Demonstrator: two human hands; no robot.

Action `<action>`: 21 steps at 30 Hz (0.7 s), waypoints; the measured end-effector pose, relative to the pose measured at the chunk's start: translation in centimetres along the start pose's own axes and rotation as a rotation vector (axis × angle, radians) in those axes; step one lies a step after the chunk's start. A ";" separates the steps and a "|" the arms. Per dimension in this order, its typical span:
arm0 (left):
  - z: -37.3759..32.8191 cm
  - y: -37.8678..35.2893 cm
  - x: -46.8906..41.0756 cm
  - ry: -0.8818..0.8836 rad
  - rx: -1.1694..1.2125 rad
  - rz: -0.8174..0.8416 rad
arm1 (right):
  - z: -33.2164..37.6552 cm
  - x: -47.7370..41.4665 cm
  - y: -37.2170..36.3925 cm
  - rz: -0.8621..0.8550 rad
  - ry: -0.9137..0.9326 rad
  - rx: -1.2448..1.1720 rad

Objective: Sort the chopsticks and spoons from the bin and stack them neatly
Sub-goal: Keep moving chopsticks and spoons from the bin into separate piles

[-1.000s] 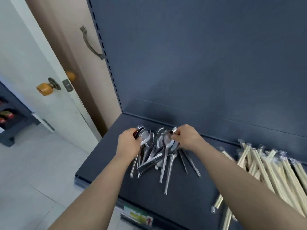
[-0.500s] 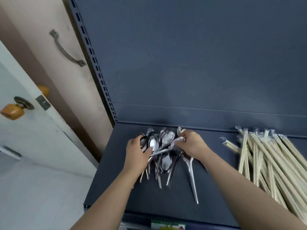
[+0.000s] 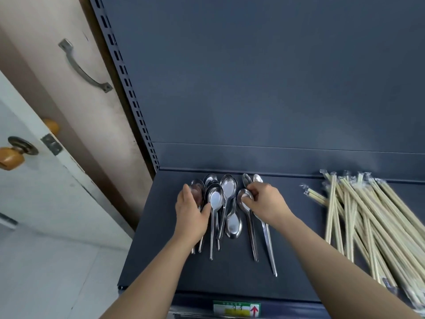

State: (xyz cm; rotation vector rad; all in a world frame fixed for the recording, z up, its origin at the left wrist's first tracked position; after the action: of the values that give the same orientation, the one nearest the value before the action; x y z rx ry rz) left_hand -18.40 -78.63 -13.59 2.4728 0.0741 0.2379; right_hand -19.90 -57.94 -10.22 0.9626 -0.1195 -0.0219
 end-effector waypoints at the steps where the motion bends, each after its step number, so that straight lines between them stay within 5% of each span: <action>1: 0.1 0.2 0.0 -0.003 -0.033 -0.002 | 0.2 0.2 0.2 -0.015 0.021 0.025; 13: -2.3 1.6 -0.1 -0.141 -0.425 -0.034 | 0.8 2.4 2.3 -0.121 0.117 0.216; 21: -12.7 -3.0 4.5 -0.628 -0.530 -0.037 | -1.9 6.8 7.6 -0.247 0.102 0.336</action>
State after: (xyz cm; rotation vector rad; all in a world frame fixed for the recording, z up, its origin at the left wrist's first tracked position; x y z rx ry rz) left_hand -16.41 -68.10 -4.88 1.9122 -0.1873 -0.4807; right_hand -13.14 -52.49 -4.44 1.3074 0.0936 -0.1844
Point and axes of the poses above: each hand's wrist, its own x-axis away from the middle knuckle, its own y-axis out of the back of the hand, z = x × y, the point moved 8 cm from there along -x, towards the middle knuckle
